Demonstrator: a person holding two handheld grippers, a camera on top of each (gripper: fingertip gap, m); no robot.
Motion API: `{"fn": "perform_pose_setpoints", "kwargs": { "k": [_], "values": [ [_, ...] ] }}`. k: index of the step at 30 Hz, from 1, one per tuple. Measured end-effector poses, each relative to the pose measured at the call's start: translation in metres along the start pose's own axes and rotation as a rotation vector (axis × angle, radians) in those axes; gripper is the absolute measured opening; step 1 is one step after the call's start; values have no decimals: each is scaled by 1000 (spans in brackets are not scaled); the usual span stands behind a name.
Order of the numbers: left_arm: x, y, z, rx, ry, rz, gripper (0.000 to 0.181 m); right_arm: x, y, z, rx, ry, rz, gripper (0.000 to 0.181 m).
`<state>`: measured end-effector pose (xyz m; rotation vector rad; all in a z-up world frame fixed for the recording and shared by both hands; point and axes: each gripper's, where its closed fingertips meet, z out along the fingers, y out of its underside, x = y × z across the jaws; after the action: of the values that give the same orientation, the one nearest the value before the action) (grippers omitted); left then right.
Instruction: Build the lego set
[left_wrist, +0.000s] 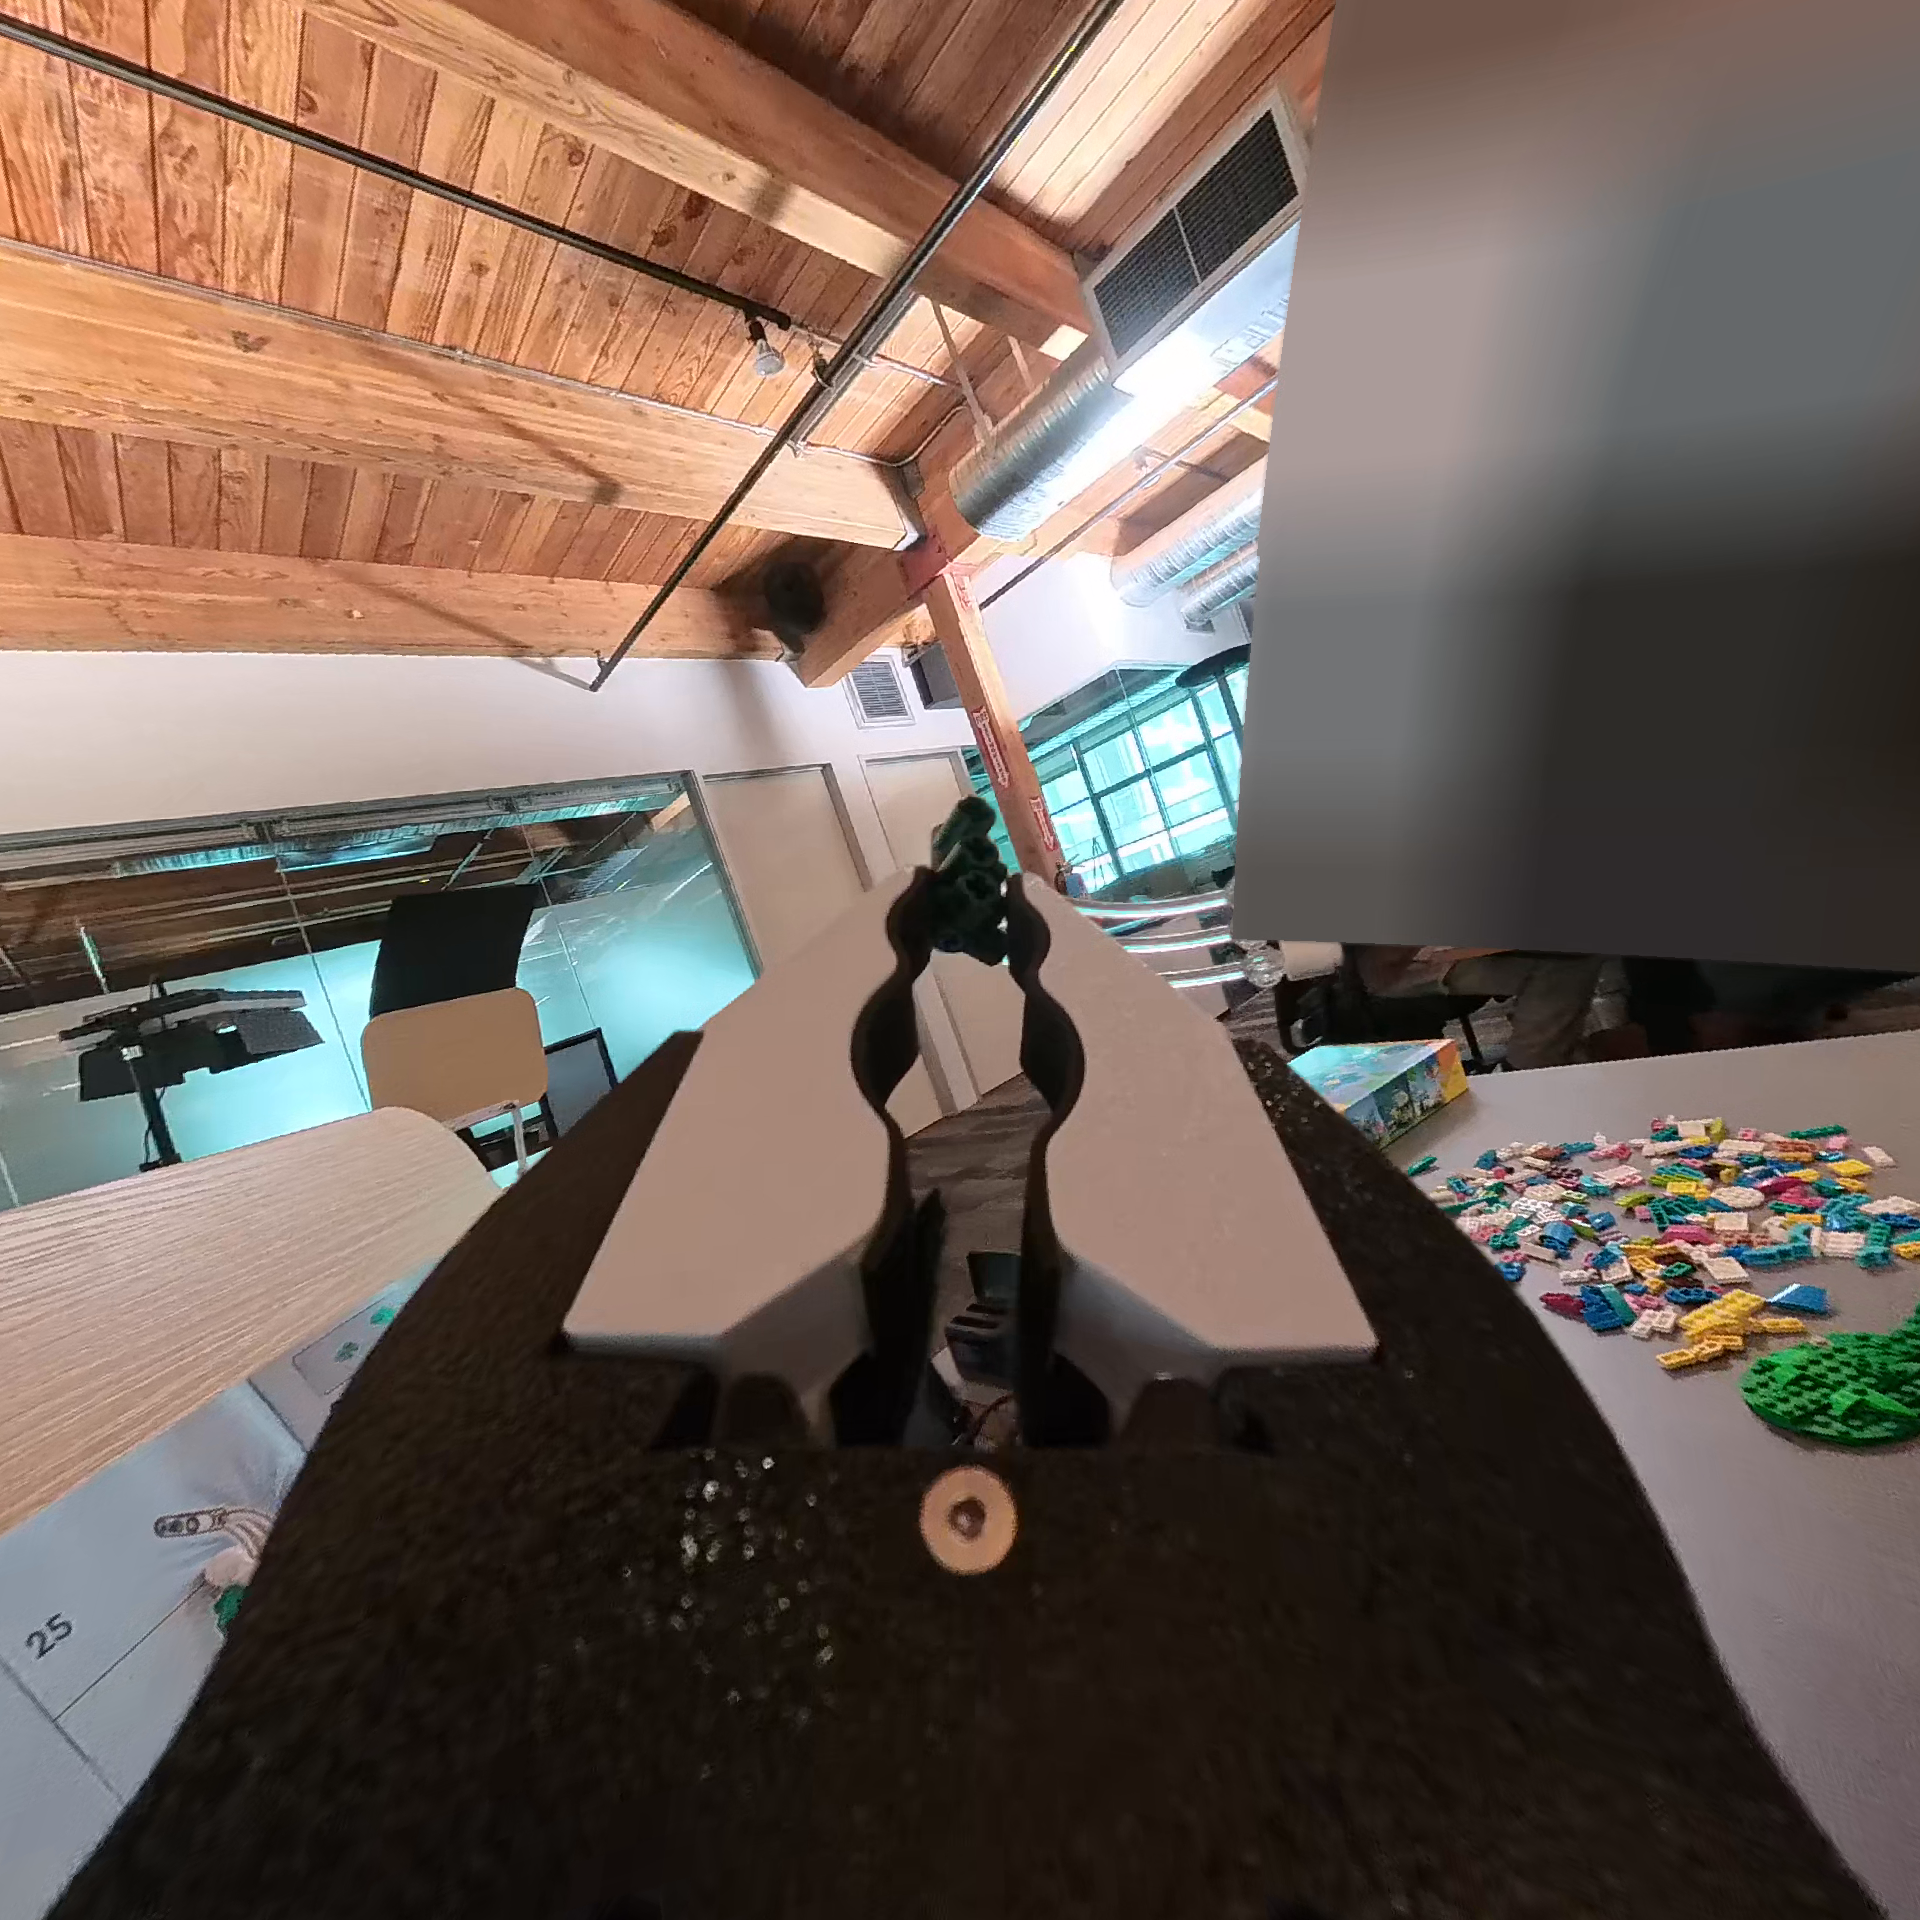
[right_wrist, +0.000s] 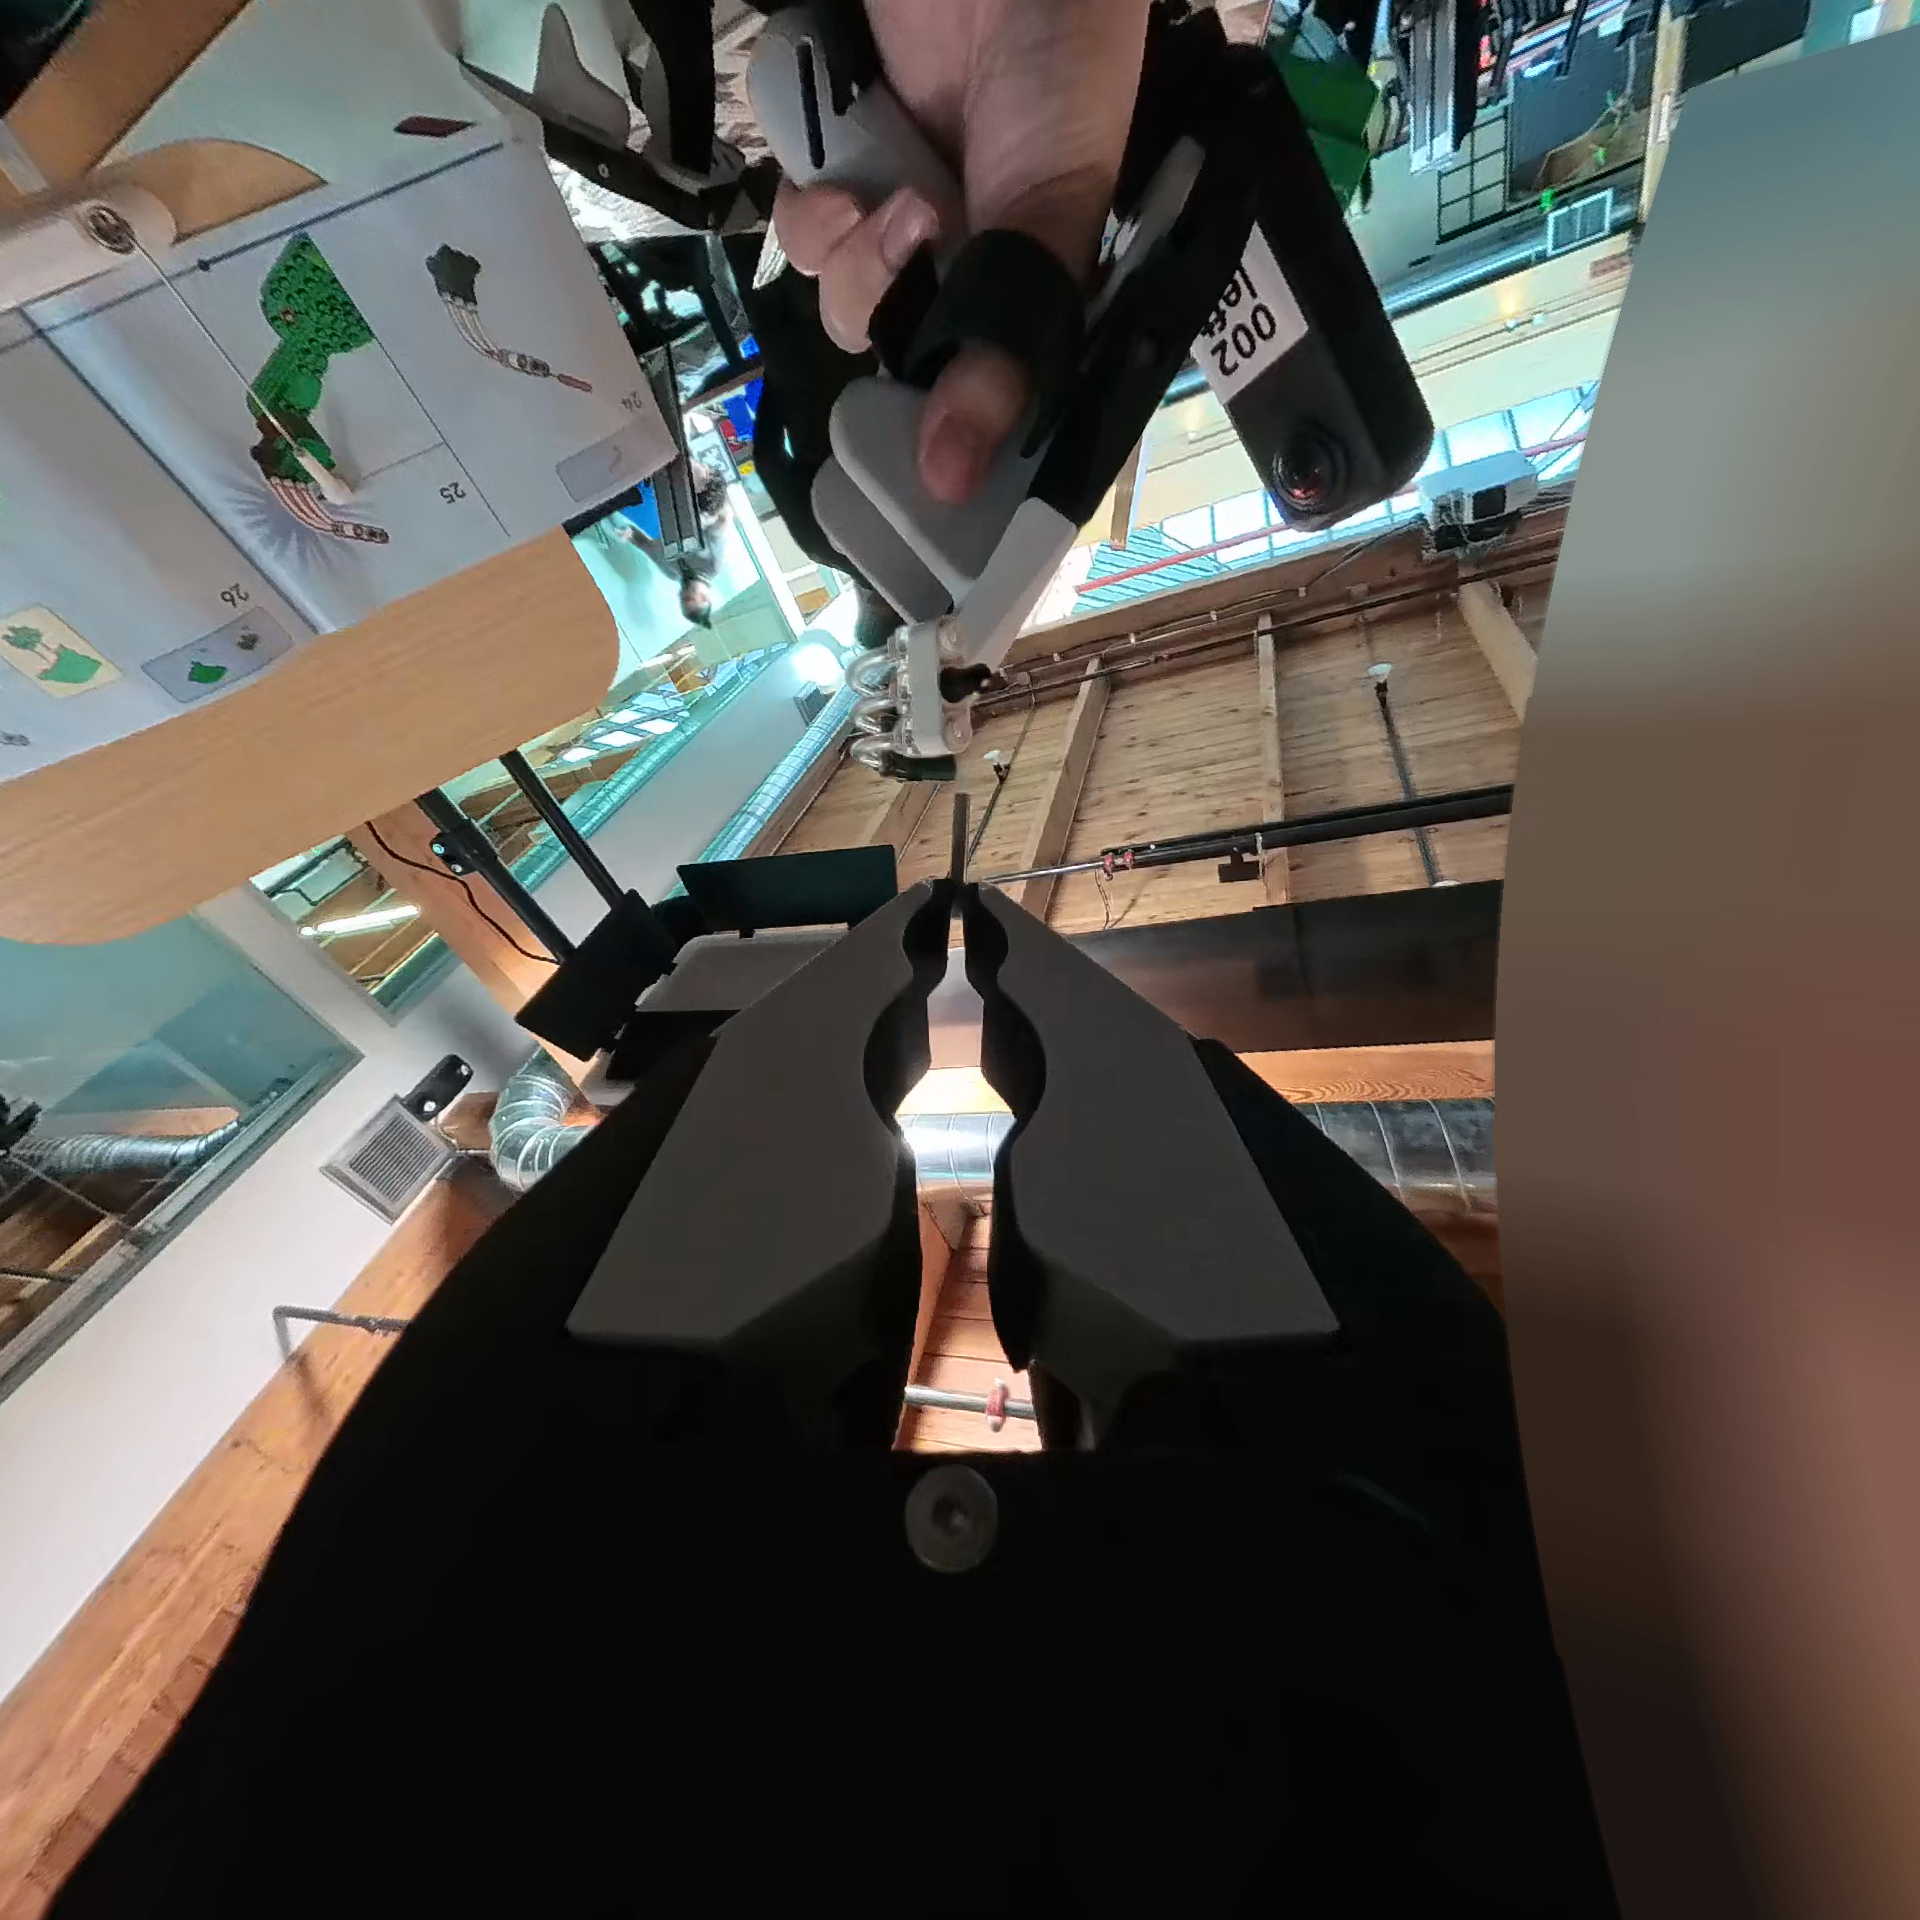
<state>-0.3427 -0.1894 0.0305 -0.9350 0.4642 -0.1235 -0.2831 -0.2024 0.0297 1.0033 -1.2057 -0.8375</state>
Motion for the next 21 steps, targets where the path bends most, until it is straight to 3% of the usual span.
{"fn": "perform_pose_setpoints", "kwargs": {
  "k": [1, 21],
  "values": [
    [0, 0, 0, 0, 2, -1, 11, 0, 0, 0, 3, -3, -8, 1],
    [2, -2, 1, 9, 17, -15, 11, -7, -6, 4, 35, -50, -21, 1]
  ]
}}
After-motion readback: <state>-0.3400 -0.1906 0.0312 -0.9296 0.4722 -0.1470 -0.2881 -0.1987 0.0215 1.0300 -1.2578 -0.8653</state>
